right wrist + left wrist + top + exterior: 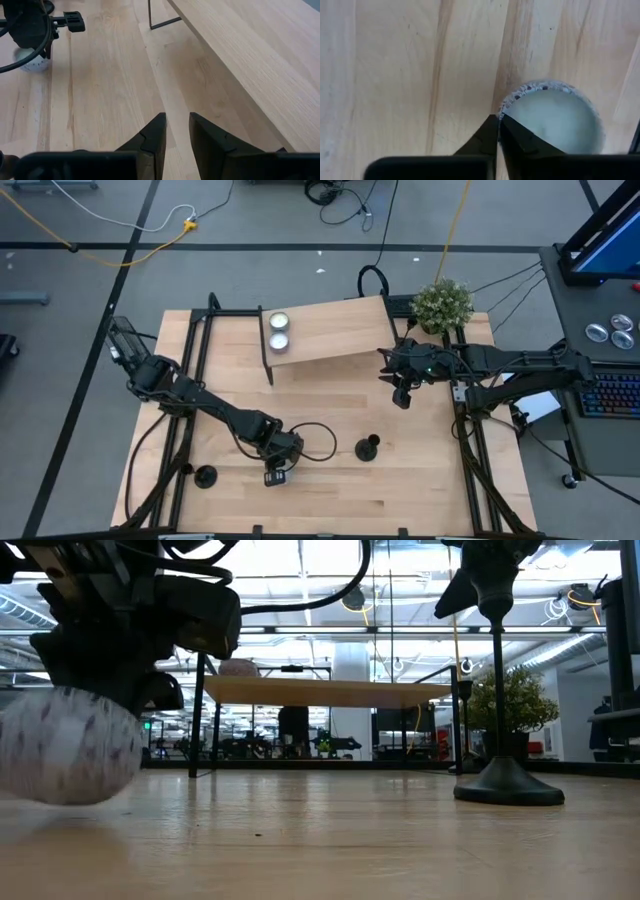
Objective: Pick & Place candle stick holders
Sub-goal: Put the red patterned candle on the shelf
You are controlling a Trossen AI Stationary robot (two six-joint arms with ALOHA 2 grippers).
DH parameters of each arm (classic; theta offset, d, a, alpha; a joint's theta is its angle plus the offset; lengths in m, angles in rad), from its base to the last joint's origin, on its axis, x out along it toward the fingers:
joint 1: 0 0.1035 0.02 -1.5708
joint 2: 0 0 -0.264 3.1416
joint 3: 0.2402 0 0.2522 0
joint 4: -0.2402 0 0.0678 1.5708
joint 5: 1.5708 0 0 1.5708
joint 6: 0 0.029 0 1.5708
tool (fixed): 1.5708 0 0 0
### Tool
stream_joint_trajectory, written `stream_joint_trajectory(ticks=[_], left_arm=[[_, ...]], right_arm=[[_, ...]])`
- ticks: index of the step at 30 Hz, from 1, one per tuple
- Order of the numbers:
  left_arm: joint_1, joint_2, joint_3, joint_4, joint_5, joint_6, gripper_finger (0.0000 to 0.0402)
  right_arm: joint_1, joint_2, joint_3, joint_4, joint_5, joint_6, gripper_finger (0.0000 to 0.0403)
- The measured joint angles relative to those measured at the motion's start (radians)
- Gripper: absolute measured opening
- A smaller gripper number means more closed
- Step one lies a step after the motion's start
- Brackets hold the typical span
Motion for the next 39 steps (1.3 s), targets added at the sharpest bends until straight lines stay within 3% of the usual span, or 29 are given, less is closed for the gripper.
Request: stream_joint_trajectory(ticks=[11,19,23,29,34,39], left_arm=[[0.064,-0.023,0.0,-0.007,0.004,0.037,0.0004],[0.182,-0.215,0.017,-0.045,-0.072,0.082,0.0002],[0.244,-0.291,0.139,-0.155,-0.211,0.13,0.0002],[0.376,-0.26,0.431,-0.412,-0.486,0.26,0.0001],[0.523,-0.213,0.592,-0.472,-0.564,0.363,0.0001],[0.666,-0.157,0.676,-0.477,-0.603,0.416,0.0]], right_arm=[[0.0,0.0,0.0,0.0,0.0,-0.001,0.0075],[0.0,0.0,0.0,0.0,0.0,-0.001,0.0075],[-0.001,0.0,0.0,0.0,0.003,-0.004,0.0075],[-0.022,0.0,0.0,0.0,0.004,-0.004,0.0075],[-0.026,0.0,0.0,0.004,0.004,-0.007,0.0075],[-0.026,0.0,0.0,0.007,0.004,-0.003,0.0075]])
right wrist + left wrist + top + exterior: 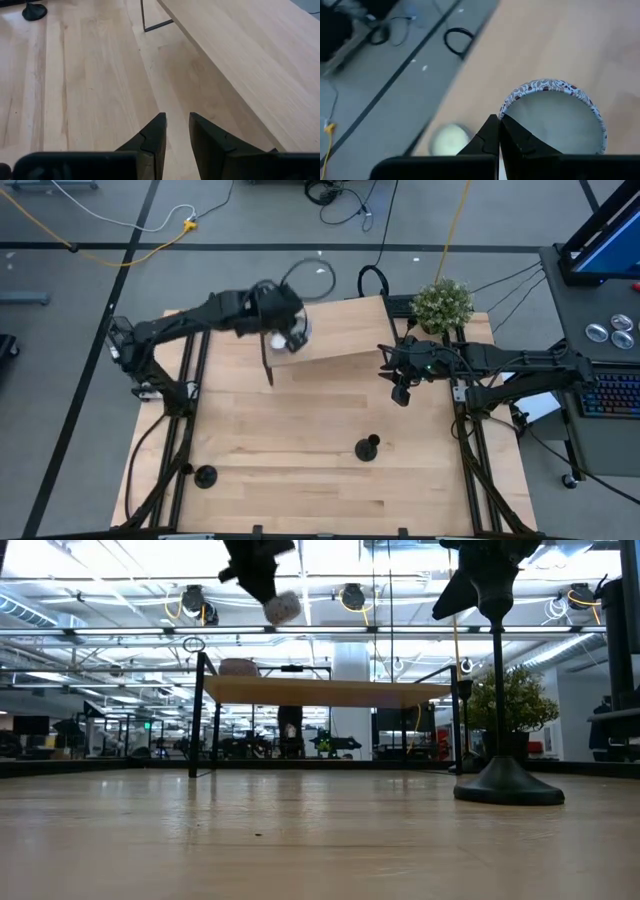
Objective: Pick & Place candle stick holders
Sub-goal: Put the red patterned candle on the shelf
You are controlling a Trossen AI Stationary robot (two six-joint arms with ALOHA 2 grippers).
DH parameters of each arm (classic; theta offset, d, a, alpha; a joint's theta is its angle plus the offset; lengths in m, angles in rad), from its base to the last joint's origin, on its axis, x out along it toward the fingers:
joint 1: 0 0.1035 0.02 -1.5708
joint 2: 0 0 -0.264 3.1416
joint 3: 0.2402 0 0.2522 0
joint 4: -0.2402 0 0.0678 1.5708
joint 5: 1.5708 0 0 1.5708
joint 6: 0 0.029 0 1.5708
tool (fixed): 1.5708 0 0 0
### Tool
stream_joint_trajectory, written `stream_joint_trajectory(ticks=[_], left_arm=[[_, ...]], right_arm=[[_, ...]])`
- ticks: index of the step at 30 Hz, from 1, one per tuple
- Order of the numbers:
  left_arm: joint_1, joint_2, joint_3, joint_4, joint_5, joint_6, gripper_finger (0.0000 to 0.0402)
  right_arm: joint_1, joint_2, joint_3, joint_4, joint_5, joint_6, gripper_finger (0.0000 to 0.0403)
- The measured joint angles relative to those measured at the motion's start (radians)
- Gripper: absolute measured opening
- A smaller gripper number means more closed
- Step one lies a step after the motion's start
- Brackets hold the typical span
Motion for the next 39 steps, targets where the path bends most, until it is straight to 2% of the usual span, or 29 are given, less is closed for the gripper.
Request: stream_joint_trajectory(ticks=[5,8,20,31,39], left_arm=[[0.108,0.077,0.012,-0.002,0.057,0.004,0.0],[0.135,0.121,0.012,-0.022,0.099,0.002,0.0],[0.128,0.217,0.012,-0.09,0.101,0.039,0.0],[0.154,0.216,0.013,-0.111,0.093,0.075,0.0002],[0.155,0.216,0.013,-0.105,0.099,0.084,0.0025]], right_arm=[[0.0,0.0,0.0,0.0,0.0,0.002,0.0075],[0.0,0.0,0.0,0.0,0.0,0.003,0.0075],[-0.038,0.0,0.0,0.0,0.0,0.003,0.0075],[-0.039,0.0,0.0,0.0,-0.003,0.0,0.0075],[-0.039,0.0,0.0,0.0,-0.003,0.0,0.0075]])
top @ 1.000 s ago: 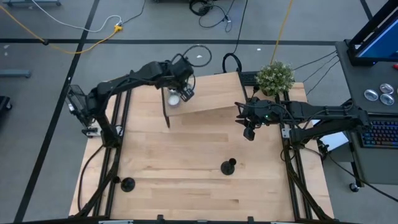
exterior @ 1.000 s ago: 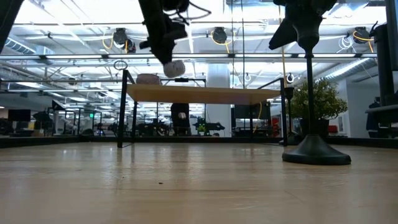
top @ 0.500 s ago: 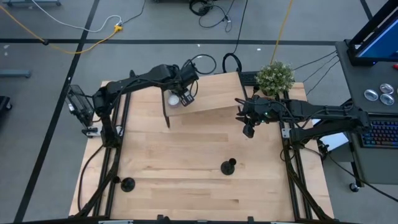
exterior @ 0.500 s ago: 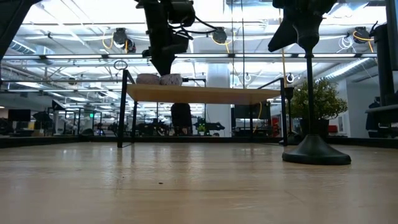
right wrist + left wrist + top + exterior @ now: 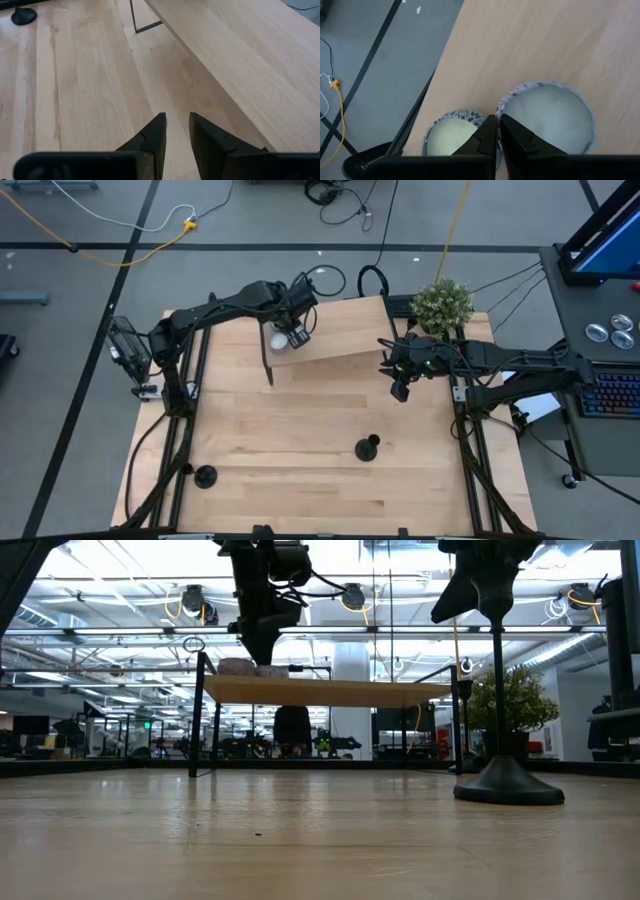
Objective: Pick & Place candle stick holders
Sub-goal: Put the red patterned candle on the shelf, then put the bottom left black candle holder on the shelf
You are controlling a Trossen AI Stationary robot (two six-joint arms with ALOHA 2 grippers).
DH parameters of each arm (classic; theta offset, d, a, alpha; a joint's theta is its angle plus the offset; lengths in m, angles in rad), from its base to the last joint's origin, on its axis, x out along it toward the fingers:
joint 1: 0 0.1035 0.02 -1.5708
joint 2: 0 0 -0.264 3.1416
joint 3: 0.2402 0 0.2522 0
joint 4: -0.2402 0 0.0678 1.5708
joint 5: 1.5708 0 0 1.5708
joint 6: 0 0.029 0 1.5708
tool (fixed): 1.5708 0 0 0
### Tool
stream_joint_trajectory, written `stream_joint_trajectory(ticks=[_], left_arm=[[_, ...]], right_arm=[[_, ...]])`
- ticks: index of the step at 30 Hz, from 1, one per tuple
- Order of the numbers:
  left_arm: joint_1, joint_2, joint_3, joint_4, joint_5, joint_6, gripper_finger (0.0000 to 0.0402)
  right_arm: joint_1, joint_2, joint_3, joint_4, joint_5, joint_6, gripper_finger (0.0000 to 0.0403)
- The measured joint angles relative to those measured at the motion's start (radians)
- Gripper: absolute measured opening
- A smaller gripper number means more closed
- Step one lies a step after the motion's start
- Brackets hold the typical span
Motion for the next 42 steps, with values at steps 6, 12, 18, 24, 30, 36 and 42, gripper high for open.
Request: stream_joint_trajectory(ticks=[6,12,18,24,30,36,42], left_arm=[[0.0,0.0,0.0,0.041,0.0,0.017,0.0069],[-0.003,-0.011,0.084,0.009,0.003,0.024,0.0128],[-0.07,-0.014,0.348,-0.27,0.101,-0.057,0.0166],[-0.225,-0.092,0.424,-0.412,0.195,-0.157,0.0164],[-0.407,-0.195,0.372,-0.412,0.251,-0.41,0.0146],[-0.578,-0.262,0.265,-0.414,0.238,-0.692,0.0129],[-0.713,-0.291,0.124,-0.412,0.271,-0.985,0.0122]], right_arm=[[0.0,0.0,0.0,0.0,0.0,0.0,0.0075],[0.0,0.0,0.0,0.0,0.0,0.0,0.0075],[0.0,0.0,0.0,-0.002,-0.002,0.0,0.0075],[0.0,0.0,0.0,-0.008,-0.003,-0.011,0.0075],[0.0,0.0,0.0,-0.007,-0.002,-0.031,0.0075],[0.0,0.0,0.0,-0.004,-0.002,-0.034,0.0075],[0.0,0.0,0.0,0.0,-0.003,-0.034,0.0075]])
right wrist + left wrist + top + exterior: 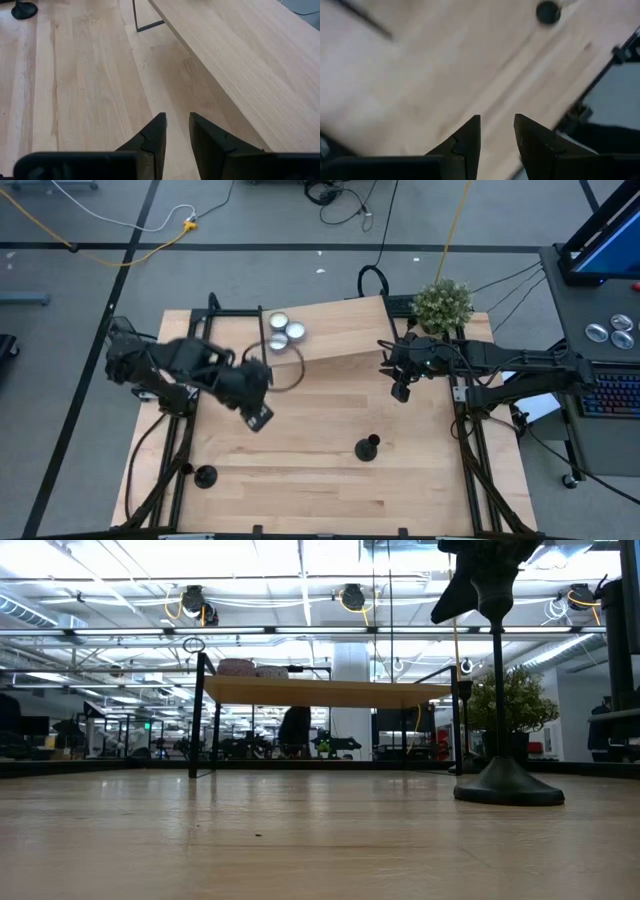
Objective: Pick & Place candle stick holders
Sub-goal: Put the bottom left black candle holder on the shelf
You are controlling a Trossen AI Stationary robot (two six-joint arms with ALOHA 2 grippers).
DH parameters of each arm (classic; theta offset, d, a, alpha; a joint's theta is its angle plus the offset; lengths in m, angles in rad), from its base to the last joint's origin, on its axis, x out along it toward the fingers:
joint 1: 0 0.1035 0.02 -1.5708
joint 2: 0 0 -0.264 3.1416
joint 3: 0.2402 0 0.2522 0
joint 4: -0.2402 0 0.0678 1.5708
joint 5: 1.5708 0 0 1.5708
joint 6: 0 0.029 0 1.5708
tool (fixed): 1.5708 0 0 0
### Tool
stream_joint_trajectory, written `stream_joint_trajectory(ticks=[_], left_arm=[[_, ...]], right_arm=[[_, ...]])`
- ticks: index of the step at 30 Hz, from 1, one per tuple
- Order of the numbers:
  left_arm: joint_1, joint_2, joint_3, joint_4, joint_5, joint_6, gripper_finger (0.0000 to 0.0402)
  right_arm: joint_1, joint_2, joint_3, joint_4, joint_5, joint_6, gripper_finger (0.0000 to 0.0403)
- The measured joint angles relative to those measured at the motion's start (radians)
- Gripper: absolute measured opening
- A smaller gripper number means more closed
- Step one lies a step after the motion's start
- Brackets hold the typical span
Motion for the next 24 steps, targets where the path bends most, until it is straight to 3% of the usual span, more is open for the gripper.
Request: stream_joint_trajectory(ticks=[13,24], left_arm=[[-0.284,-0.068,-0.324,-0.007,0.278,-0.449,0.0122],[-0.524,-0.226,-0.449,-0.001,0.294,-0.868,0.0122]], right_arm=[[0.0,0.0,0.0,0.0,-0.001,-0.015,0.0075],[0.0,0.0,0.0,0.0,-0.001,-0.012,0.0075]])
